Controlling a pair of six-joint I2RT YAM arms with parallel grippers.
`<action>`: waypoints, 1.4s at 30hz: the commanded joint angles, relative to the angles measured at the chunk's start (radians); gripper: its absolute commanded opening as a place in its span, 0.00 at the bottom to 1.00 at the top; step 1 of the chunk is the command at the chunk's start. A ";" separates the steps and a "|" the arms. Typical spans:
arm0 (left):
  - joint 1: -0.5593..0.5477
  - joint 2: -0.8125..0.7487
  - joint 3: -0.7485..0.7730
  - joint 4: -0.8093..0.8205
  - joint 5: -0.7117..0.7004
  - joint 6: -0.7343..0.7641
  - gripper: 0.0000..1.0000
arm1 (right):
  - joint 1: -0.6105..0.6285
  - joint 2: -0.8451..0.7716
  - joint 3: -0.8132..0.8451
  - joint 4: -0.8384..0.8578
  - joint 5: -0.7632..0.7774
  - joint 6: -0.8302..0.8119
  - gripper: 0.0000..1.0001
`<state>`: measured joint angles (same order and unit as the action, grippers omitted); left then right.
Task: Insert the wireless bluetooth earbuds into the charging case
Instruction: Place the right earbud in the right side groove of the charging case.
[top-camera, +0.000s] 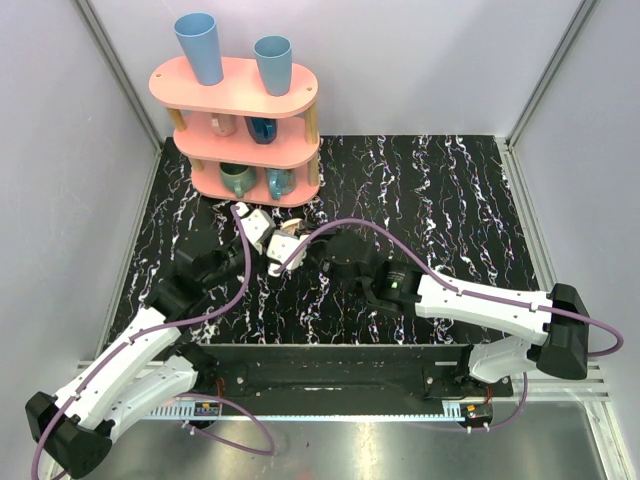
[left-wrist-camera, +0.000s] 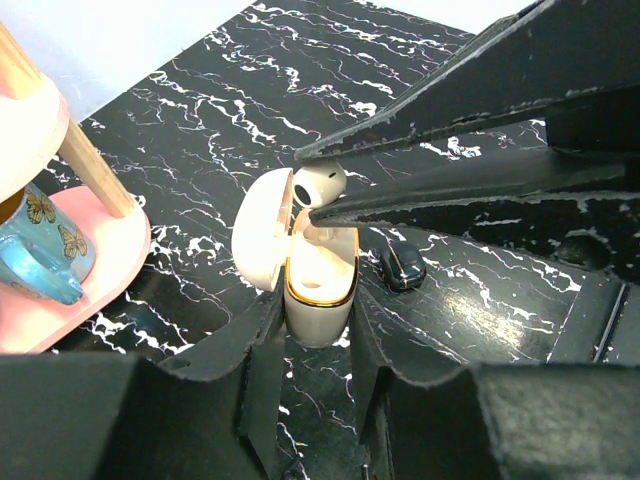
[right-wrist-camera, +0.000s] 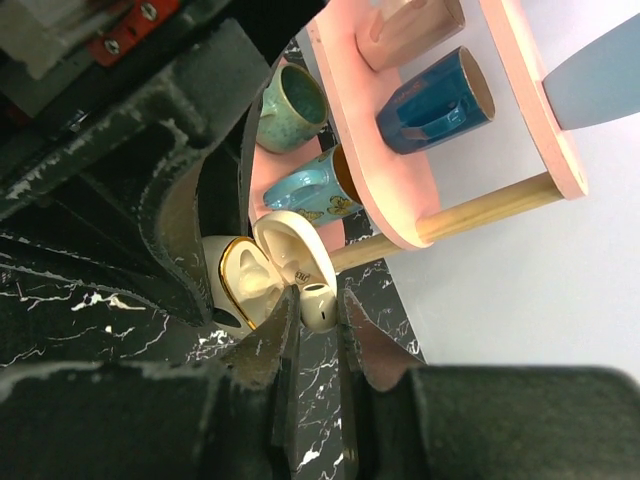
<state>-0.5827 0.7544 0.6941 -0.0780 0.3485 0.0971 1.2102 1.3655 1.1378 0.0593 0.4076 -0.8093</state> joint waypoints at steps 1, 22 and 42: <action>0.007 -0.010 0.031 0.073 -0.005 -0.011 0.00 | 0.022 -0.006 -0.021 0.053 0.020 -0.036 0.00; 0.009 -0.006 0.027 0.080 -0.014 0.000 0.00 | 0.025 -0.031 -0.027 0.100 0.034 -0.136 0.00; 0.009 -0.001 0.022 0.080 -0.002 0.006 0.00 | 0.025 -0.045 -0.053 0.178 0.057 -0.186 0.00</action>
<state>-0.5797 0.7547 0.6937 -0.0578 0.3435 0.0967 1.2251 1.3586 1.0851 0.1810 0.4522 -0.9787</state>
